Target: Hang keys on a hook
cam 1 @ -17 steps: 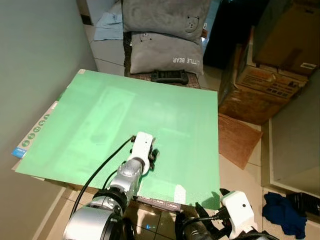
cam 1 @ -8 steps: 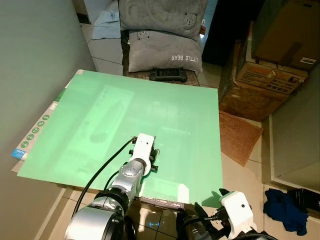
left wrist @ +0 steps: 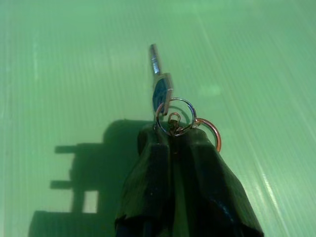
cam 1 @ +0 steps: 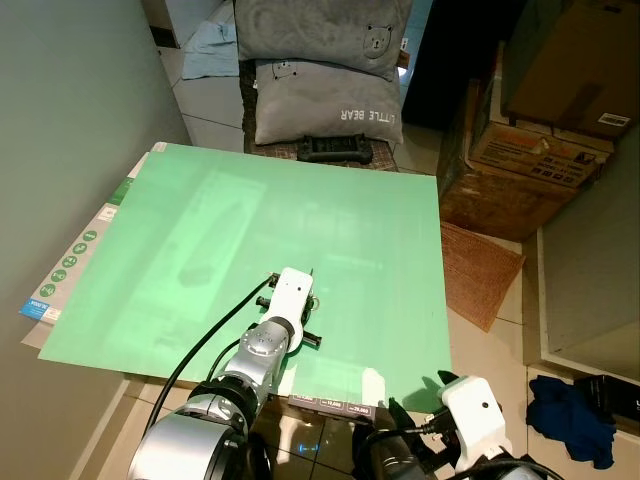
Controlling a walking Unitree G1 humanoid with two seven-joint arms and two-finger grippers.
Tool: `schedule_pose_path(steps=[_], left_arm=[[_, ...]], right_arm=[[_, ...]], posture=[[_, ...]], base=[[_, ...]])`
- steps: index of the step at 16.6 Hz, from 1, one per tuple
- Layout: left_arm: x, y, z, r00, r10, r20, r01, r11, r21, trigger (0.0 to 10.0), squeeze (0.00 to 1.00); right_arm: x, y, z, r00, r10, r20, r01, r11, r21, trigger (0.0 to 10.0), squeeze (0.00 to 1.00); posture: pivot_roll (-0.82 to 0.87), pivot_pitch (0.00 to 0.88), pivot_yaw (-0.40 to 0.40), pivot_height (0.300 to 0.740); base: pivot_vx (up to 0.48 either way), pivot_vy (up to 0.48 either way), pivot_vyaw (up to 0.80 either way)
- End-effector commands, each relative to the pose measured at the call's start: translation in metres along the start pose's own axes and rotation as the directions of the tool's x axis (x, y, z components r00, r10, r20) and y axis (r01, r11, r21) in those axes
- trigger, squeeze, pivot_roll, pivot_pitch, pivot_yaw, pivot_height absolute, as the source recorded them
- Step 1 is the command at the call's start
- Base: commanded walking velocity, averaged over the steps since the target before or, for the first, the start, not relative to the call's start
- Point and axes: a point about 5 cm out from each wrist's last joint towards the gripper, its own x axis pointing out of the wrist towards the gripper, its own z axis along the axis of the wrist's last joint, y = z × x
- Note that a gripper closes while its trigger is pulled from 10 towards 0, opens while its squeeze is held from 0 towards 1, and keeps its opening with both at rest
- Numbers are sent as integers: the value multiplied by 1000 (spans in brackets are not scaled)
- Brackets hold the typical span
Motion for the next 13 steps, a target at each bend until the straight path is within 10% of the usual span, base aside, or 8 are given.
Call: schedule_pose_path(steps=[1, 13], left_arm=[[-1, 1, -4, 1000, -8, -9, 8, 999, 32, 0, 0], [-3, 40, 31, 985, 52, 163, -43, 998, -54, 0, 0]], right_arm=[[1, -2, -3, 1000, -6, -21, 6, 1000, -4, 10000, 0], [36, -14, 11, 999, 2, 49, -1, 1000, -27, 10000, 0]], posture=[[-300, 214, -8, 740], [-204, 101, -11, 740]], base=[[0, 0, 0], [0, 0, 0]])
